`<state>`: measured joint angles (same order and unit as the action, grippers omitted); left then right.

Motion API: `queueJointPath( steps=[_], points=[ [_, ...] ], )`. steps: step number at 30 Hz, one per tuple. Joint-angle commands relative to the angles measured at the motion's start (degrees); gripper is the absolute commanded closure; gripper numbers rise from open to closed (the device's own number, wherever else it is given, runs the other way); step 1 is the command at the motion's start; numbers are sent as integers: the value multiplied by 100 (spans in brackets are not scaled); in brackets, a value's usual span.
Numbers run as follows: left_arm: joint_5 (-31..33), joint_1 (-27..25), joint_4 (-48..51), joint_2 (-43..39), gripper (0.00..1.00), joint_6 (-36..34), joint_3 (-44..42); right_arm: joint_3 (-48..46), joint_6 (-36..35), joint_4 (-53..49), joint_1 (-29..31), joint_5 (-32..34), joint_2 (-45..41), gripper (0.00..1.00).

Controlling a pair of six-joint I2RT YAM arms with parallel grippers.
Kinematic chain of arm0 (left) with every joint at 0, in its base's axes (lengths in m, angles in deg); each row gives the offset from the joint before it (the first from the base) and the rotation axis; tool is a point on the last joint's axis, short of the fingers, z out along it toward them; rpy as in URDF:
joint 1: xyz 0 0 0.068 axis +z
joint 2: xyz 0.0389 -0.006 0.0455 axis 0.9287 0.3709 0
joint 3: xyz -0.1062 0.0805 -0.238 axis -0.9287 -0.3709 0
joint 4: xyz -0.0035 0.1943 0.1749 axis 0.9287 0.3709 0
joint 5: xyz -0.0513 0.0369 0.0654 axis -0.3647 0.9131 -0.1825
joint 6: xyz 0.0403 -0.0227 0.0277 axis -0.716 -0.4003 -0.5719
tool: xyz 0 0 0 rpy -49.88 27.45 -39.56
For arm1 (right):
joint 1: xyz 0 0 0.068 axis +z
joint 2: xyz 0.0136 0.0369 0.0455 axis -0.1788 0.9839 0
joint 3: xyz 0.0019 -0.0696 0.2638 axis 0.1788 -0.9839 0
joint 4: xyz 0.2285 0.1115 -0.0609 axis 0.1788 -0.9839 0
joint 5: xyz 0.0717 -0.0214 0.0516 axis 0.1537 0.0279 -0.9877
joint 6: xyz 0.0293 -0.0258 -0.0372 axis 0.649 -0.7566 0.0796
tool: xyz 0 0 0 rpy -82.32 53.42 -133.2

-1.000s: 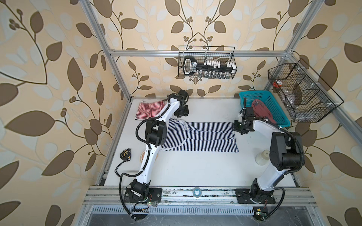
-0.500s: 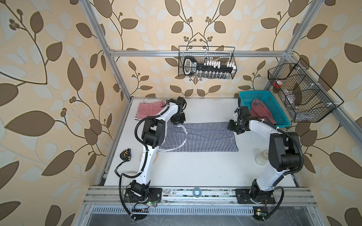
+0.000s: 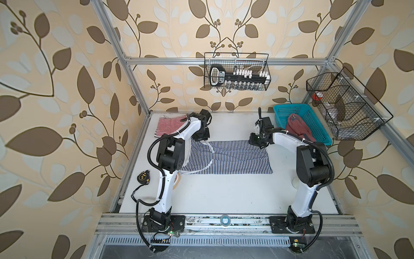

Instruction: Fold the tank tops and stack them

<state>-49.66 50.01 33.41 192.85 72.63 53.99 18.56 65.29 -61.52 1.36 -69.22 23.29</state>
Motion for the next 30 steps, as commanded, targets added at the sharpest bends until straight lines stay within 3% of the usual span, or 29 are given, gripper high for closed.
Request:
queueJointPath(
  steps=[1, 5, 10, 23, 26, 30],
  points=[
    [513, 301, 260, 5, 60, -52, 454, 329, -51, -130, 46, -183, 232, 72],
    [543, 442, 621, 526, 52, -258, 1286, 464, -131, -215, 58, -253, 379, 72],
    [507, 450, 1131, 1222, 51, -441, 2124, 686, -287, -456, 54, -258, 590, 72],
    [379, 556, 1026, 1830, 47, -505, 2747, 979, -407, -636, 45, -288, 901, 72],
    [336, 565, 1167, 1967, 50, -536, 2787, 979, -412, -646, 17, -325, 961, 72],
    [398, 570, 1228, 1970, 65, -548, 2565, 979, -405, -642, -16, -384, 1037, 72]
  ],
)
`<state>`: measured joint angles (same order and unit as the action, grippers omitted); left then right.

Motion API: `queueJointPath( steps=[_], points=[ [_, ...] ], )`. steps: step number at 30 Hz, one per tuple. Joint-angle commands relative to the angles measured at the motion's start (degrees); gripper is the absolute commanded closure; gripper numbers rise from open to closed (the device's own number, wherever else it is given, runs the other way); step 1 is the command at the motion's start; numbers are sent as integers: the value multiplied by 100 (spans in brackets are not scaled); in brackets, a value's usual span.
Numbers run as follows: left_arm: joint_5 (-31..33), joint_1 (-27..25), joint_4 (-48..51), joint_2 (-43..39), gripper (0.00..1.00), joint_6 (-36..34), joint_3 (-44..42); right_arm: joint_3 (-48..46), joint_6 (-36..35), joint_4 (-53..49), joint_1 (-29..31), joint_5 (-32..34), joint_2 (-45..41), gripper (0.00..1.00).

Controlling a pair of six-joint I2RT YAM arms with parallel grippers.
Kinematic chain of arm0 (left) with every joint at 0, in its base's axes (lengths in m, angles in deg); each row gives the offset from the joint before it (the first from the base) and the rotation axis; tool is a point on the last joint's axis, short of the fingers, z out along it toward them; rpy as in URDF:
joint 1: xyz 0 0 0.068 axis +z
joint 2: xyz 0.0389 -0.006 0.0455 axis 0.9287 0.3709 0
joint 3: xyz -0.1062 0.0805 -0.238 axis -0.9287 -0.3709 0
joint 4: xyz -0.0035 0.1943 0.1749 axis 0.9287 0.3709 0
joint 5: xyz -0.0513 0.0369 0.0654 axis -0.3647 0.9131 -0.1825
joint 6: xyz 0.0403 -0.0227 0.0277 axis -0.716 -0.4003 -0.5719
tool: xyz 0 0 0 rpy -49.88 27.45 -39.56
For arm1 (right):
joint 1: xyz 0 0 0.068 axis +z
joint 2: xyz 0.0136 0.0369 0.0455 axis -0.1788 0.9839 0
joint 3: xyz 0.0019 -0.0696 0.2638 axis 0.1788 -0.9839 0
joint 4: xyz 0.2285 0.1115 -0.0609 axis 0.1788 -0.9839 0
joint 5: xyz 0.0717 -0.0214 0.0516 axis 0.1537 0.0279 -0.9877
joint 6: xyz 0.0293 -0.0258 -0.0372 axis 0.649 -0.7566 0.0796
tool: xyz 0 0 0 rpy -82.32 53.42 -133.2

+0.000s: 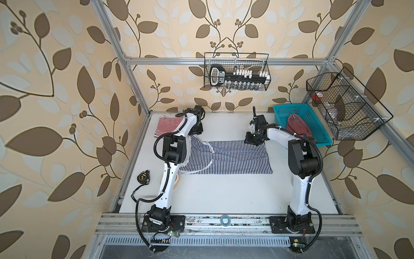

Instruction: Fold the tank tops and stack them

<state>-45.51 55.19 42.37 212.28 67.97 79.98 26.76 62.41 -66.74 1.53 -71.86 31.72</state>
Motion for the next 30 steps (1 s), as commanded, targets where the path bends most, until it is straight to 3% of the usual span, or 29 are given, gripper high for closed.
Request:
queueJointPath(
  steps=[1, 5, 10, 11, 13, 30],
  points=[
    [-23, 64, 298, -2, 67, -77, -138, 150, -119, -116, -41, -154, 207, 72],
    [-51, 108, 160, -135, 75, -35, -491, 82, -111, -109, -110, -169, 239, 72],
    [106, 169, 219, -206, 100, 163, -556, -75, -83, -122, -212, -145, 187, 73],
    [146, 179, 217, -247, 100, 218, -588, -116, -67, -129, -224, -126, 170, 76],
    [233, 196, 132, -379, 100, 337, -729, -195, -54, -192, -255, -118, 147, 100],
    [439, 211, -2351, -2356, 100, 1343, -3620, -768, 170, -390, -384, 150, -65, 100]
  ],
)
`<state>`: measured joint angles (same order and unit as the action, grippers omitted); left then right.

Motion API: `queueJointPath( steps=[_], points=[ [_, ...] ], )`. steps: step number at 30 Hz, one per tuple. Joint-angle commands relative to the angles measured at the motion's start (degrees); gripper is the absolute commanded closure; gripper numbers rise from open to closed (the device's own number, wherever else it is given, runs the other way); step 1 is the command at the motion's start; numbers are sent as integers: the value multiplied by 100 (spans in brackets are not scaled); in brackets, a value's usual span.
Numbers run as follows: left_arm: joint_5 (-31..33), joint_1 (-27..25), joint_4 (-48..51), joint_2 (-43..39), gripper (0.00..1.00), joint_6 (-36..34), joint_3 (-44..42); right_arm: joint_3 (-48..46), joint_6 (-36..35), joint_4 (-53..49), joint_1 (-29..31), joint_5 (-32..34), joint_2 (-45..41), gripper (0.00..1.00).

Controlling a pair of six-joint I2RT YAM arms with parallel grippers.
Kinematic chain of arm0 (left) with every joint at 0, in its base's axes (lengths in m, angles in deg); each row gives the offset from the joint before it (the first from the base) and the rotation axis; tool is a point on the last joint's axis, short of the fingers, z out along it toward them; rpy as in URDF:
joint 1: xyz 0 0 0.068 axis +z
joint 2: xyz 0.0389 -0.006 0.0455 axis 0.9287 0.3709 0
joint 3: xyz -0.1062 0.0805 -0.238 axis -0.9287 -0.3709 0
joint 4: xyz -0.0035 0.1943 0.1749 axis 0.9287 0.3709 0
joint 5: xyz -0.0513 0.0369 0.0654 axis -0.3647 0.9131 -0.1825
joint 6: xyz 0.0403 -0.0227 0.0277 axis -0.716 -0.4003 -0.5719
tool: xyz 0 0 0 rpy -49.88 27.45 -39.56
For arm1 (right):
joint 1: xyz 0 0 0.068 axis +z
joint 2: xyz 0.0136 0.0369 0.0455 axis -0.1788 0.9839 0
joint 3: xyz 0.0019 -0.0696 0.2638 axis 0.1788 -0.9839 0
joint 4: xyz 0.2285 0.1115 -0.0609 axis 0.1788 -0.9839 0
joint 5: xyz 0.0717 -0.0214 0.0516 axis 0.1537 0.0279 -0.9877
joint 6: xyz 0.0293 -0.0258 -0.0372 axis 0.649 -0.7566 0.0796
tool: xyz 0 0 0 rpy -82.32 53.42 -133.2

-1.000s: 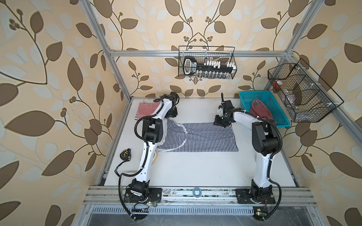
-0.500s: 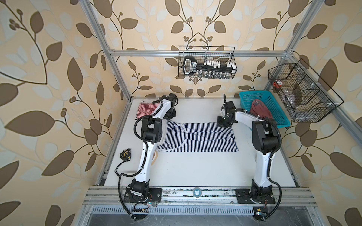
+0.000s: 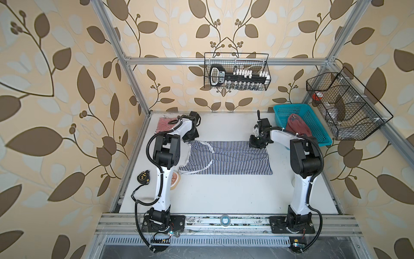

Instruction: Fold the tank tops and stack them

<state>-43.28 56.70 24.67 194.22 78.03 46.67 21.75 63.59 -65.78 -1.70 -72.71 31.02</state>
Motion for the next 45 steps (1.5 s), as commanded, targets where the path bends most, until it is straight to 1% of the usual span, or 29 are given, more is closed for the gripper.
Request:
queueJointPath(
  steps=[1, 5, 9, 12, 15, 20, 22, 24, 26, 27, 31, 34, 37, 39, 42, 45],
  points=[
    [247, 63, -723, -617, 100, 413, -421, -272, 62, -484, -65, 232, 4, 100],
    [328, 62, -1185, -776, 100, 562, -620, -329, 117, -485, -70, 223, -26, 100],
    [407, 63, -1263, -697, 100, 567, -347, -365, 206, -504, -78, 232, -41, 100],
    [615, 59, -1352, -649, 100, 543, -257, -412, 294, -504, -78, 253, -73, 100],
    [789, 63, -1501, -656, 100, 591, -334, -469, 363, -469, -93, 251, -100, 100],
    [795, 63, -1739, -707, 100, 698, -558, -481, 424, -478, -113, 227, -105, 100],
    [665, 63, -1728, -712, 87, 679, -549, -472, 407, -489, -115, 210, -114, 100],
    [586, 63, -1742, -761, 83, 682, -556, -474, 387, -475, -113, 141, -146, 100],
    [538, 63, -1746, -869, 74, 681, -557, -483, 378, -432, -114, 16, -236, 99],
    [522, 63, -1759, -933, 69, 670, -554, -483, 386, -419, -113, -16, -289, 96],
    [480, 59, -1742, -1296, 59, 672, -548, -402, 374, -415, -117, -96, -588, 86],
    [454, 46, -1781, -1644, 58, 697, -653, -283, 314, -482, -114, -141, -782, 80],
    [369, -6, -1769, -1991, 57, 830, -862, -105, 185, -565, -104, -168, -868, 76],
    [166, -94, -1778, -2159, 57, 940, -1042, 46, 63, -664, -104, -158, -782, 76],
    [-68, -347, -1675, -2243, 63, 1069, -1262, 364, -178, -948, -78, -138, -457, 77],
    [-269, -682, -1474, -2089, 72, 1163, -1330, 606, -343, -1167, -27, -64, -124, 82]
  ],
)
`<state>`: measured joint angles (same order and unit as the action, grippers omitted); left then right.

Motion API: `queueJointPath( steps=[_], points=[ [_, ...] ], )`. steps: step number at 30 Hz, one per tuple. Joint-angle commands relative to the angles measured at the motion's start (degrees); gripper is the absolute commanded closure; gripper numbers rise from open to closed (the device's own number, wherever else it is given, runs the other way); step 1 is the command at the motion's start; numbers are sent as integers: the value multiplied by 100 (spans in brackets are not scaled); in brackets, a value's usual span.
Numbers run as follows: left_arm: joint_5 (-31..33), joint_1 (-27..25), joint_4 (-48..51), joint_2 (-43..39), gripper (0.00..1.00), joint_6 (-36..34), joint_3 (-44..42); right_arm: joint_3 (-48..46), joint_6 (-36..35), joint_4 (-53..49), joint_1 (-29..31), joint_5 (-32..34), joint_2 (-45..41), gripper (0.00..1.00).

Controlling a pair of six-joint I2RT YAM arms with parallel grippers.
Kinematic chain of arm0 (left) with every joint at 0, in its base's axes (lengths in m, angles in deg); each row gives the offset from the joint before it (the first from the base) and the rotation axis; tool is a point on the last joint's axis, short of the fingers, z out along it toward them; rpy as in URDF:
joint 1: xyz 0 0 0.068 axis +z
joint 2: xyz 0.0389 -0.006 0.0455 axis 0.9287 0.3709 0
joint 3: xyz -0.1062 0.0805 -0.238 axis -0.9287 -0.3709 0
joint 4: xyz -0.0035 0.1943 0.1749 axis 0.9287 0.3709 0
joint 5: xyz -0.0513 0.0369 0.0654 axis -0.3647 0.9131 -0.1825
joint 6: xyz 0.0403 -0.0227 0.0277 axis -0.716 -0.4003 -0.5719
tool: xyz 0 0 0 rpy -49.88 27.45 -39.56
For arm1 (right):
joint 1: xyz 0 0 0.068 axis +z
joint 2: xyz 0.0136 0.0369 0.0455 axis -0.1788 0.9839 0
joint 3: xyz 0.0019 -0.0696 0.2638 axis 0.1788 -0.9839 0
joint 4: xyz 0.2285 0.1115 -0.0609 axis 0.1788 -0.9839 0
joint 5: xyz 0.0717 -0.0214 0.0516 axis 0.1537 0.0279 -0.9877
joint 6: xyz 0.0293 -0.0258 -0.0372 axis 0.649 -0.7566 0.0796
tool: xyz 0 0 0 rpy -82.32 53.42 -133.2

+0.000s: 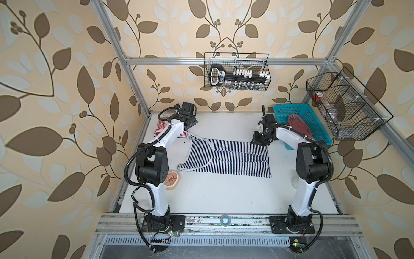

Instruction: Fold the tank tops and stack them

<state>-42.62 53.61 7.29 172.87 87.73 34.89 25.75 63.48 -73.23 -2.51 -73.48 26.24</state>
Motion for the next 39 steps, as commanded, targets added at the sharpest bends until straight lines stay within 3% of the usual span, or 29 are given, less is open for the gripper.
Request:
queueJointPath(
  steps=[1, 9, 16, 22, 39],
  points=[
    [-409, -491, 304, 148, 75, 210, -151, 245, -364, -464, 80, 34, 421, 85],
    [-890, -1008, 765, 1193, 90, 351, 231, 121, -506, -512, 189, 200, 572, 89],
    [-585, -1017, 1107, 1849, 91, 251, 491, -143, -502, -629, 205, 605, 571, 88],
    [-341, -1009, 1719, 2653, 92, -189, 1419, -355, -495, -804, 214, 833, 578, 88],
    [-1539, -1088, 1700, 4115, 95, -1470, 3572, -2172, -130, -808, 491, 862, -472, 87]
  ],
)
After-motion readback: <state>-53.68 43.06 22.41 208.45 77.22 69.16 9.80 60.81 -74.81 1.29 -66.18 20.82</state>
